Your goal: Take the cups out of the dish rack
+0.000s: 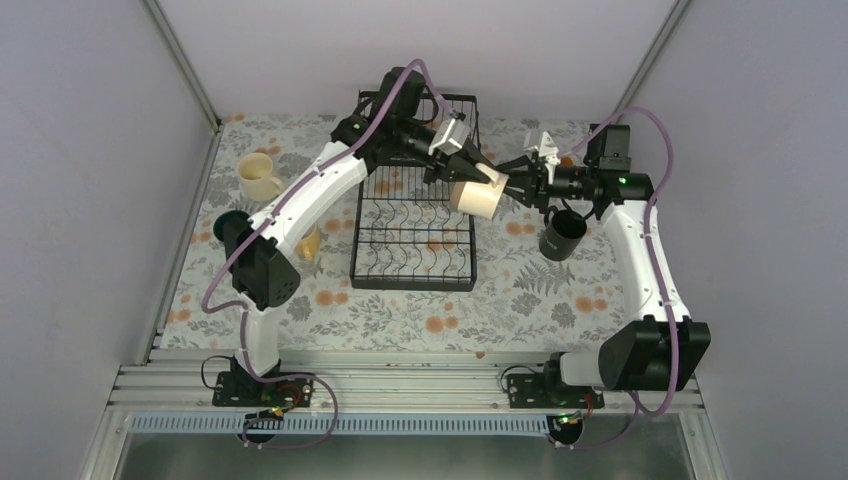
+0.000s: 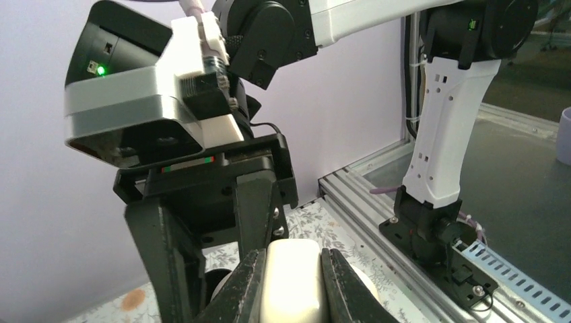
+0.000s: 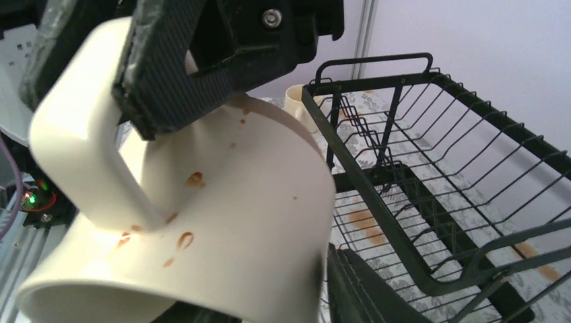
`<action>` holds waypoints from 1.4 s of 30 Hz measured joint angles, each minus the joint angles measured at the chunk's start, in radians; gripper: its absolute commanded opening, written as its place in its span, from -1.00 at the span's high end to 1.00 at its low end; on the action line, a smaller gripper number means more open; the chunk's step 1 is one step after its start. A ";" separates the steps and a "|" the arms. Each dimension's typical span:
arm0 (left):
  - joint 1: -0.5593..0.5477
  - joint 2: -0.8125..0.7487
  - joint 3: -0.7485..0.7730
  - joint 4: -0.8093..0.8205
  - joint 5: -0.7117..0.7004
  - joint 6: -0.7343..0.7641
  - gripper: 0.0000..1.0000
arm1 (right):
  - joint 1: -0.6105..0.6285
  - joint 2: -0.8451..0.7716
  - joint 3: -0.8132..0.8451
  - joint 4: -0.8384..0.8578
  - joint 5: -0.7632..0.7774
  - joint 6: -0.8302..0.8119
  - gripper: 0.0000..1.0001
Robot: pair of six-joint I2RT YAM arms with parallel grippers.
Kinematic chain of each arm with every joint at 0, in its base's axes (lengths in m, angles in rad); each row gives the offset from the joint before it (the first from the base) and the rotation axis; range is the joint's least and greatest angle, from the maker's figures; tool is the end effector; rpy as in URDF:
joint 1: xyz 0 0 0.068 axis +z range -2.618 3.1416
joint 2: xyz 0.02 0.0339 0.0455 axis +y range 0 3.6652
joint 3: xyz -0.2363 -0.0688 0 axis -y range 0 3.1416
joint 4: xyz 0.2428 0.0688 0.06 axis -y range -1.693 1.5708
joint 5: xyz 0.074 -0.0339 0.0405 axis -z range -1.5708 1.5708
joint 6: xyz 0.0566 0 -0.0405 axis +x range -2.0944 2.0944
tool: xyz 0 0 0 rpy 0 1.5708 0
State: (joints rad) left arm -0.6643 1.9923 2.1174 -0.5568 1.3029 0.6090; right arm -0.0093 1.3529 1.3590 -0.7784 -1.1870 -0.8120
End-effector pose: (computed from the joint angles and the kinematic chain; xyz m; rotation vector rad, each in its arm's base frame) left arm 0.3056 -0.3086 0.3817 1.6611 0.8646 -1.3124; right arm 0.2800 0.0499 0.3393 -1.2050 1.4942 0.8310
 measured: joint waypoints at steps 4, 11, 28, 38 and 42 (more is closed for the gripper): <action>0.008 0.000 0.013 0.002 -0.009 -0.024 0.95 | 0.011 0.006 0.008 0.010 0.018 0.000 0.92; 0.021 -0.003 0.018 0.002 -0.056 -0.077 0.53 | 0.029 0.012 0.023 0.033 0.090 -0.055 0.94; 0.001 -0.308 -0.294 0.072 -0.496 0.098 -1.00 | 0.035 -0.022 0.151 -0.278 0.420 -0.059 0.94; 0.012 -0.548 -0.623 0.255 -1.202 0.268 -1.00 | 0.035 -0.024 0.144 -0.459 0.723 -0.085 0.93; 0.050 -0.543 -0.669 0.286 -1.456 0.259 -1.00 | 0.035 0.034 0.102 -0.480 0.820 -0.077 0.93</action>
State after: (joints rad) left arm -0.6140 1.4490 1.4487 -0.2707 -0.1528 0.8684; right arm 0.0261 1.3869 1.4609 -1.2587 -0.3668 -0.8894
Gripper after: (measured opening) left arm 0.998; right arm 0.068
